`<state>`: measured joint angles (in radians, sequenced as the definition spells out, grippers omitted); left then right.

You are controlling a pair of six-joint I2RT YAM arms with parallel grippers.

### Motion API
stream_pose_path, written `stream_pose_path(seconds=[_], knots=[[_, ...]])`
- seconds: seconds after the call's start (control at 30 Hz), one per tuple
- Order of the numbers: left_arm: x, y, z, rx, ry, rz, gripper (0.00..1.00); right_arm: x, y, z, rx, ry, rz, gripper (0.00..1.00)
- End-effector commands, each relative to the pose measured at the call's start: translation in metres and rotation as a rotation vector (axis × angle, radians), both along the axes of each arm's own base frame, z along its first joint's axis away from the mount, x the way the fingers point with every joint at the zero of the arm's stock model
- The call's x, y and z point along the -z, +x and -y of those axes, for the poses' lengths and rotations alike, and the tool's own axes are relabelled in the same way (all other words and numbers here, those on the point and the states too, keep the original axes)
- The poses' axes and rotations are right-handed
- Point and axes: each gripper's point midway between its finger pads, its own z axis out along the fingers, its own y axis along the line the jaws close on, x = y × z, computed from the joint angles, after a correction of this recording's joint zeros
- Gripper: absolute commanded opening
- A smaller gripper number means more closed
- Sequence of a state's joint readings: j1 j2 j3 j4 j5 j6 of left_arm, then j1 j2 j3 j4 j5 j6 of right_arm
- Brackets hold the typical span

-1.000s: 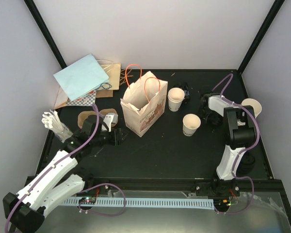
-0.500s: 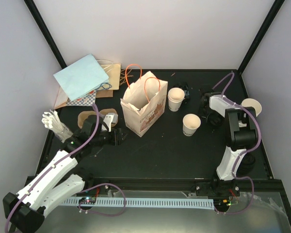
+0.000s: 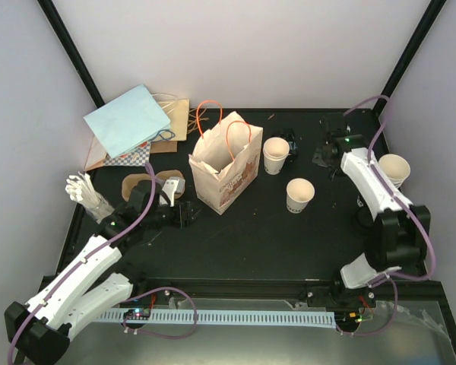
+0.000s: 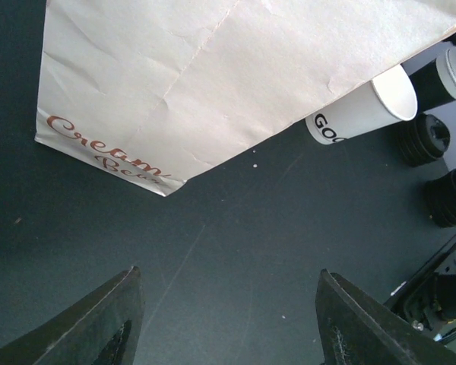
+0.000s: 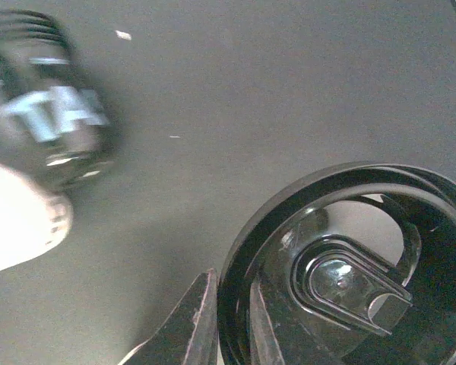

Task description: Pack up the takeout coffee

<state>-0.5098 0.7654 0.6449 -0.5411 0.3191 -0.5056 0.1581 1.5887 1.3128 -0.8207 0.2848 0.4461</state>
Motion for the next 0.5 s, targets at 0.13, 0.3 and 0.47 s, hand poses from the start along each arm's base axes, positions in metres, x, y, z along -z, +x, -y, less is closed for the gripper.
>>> stream_pose_path(seconds=[0.13,0.3,0.47], knots=[[-0.048,-0.008,0.025,0.158,-0.140,0.139,0.77,-0.111,-0.059,-0.106,-0.449,0.384,0.236,0.13],[-0.094,-0.015,0.042,0.283,-0.246,0.312,0.83,-0.167,-0.109,-0.153,-0.709,0.662,0.339,0.15],[-0.152,-0.023,0.056,0.382,-0.375,0.554,0.97,-0.210,-0.162,-0.188,-0.948,0.958,0.367,0.17]])
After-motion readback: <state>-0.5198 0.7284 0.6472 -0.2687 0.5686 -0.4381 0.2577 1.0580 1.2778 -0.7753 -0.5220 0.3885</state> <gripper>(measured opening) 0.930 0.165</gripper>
